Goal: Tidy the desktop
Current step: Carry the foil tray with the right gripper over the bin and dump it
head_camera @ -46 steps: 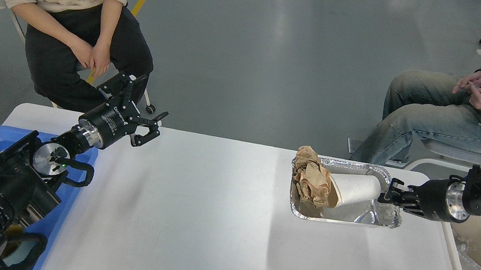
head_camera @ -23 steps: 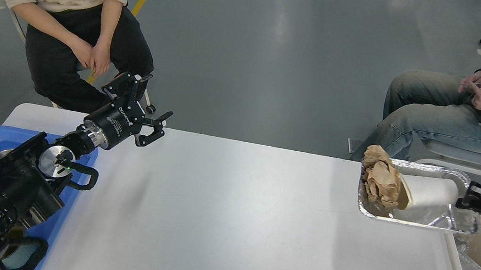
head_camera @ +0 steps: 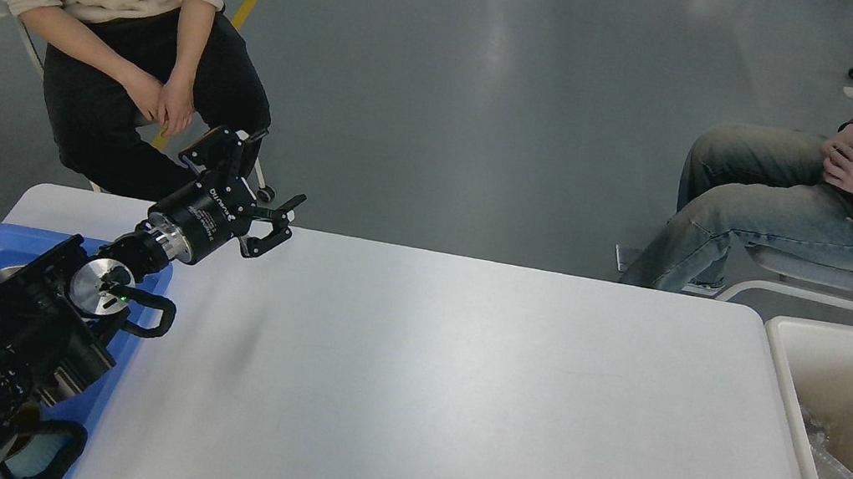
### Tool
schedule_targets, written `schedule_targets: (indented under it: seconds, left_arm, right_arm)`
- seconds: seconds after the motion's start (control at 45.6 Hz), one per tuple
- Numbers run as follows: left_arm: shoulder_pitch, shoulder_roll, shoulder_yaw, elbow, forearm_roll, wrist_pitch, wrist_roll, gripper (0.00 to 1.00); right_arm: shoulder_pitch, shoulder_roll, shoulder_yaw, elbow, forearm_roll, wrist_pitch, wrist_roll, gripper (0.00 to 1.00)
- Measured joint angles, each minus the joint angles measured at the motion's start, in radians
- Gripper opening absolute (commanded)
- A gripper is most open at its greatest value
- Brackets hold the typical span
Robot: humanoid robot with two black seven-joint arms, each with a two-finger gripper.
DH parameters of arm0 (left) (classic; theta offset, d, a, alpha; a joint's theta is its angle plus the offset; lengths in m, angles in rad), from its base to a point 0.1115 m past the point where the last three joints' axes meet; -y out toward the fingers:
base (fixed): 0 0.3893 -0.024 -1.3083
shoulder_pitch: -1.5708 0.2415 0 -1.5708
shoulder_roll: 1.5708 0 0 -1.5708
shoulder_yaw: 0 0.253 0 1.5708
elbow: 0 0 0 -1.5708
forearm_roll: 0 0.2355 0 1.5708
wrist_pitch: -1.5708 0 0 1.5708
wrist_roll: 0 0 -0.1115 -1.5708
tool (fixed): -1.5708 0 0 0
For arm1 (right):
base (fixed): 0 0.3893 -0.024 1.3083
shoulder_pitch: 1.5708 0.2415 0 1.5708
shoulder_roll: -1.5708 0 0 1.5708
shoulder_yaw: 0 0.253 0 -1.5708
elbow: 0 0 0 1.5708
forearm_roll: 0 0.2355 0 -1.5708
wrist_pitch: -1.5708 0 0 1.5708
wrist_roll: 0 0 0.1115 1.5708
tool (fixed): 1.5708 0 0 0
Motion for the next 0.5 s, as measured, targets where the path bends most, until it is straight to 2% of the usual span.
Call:
schedule_targets:
  seconds: [0.197, 0.351, 0.504]
  left_arm:
    - [-0.001, -0.005, 0.003, -0.003, 0.0, -0.001, -0.015, 0.97]
    - [-0.002, -0.005, 0.007, -0.005, 0.0, -0.003, -0.022, 0.97]
    - [-0.002, -0.004, 0.008, -0.006, 0.001, -0.003, -0.023, 0.97]
  right_arm:
    - [-0.107, 0.085, -0.007, -0.145, 0.211, -0.095, 0.001, 0.0]
    - [-0.119, 0.197, -0.005, -0.272, 0.251, -0.196, -0.001, 0.0]
    - [-0.12, 0.285, -0.003, -0.327, 0.286, -0.337, -0.008, 0.0]
